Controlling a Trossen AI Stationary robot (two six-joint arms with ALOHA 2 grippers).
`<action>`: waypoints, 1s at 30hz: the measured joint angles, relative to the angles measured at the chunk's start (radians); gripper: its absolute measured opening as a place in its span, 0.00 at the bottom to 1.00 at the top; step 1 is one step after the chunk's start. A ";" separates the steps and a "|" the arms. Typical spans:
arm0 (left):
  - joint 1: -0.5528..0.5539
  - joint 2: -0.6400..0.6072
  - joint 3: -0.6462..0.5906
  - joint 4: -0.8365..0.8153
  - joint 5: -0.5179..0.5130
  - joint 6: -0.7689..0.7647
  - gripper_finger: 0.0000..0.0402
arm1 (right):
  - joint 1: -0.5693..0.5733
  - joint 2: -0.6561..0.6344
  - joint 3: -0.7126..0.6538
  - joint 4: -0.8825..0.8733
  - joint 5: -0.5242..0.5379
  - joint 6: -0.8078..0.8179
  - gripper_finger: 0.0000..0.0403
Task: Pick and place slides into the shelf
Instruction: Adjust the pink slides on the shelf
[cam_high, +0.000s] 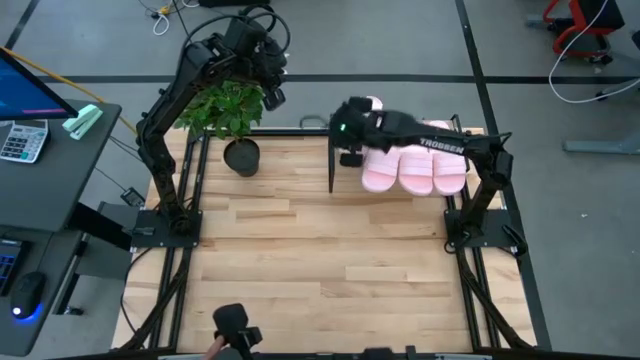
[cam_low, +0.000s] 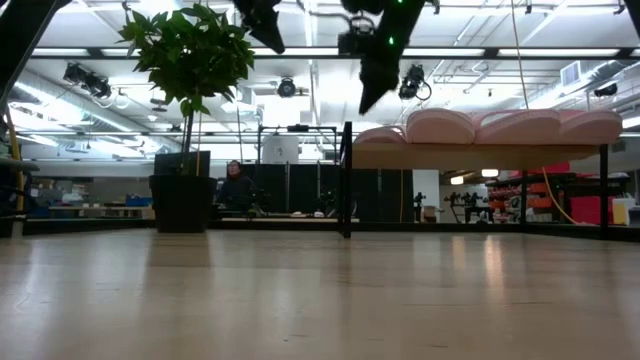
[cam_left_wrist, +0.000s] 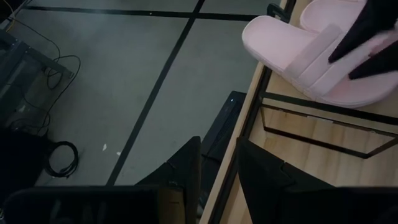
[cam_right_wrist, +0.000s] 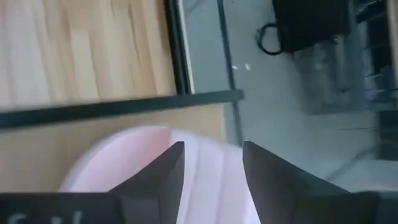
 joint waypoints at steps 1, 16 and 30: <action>0.003 0.000 0.000 -0.001 0.000 0.000 0.27 | -0.019 0.000 0.038 -0.029 -0.033 0.016 0.42; 0.016 0.000 0.000 -0.006 0.002 0.010 0.27 | -0.621 -0.001 0.285 -0.260 -0.738 0.415 0.40; 0.016 0.000 0.000 0.035 0.001 -0.001 0.27 | -0.819 0.002 -0.030 0.102 -1.009 0.642 0.42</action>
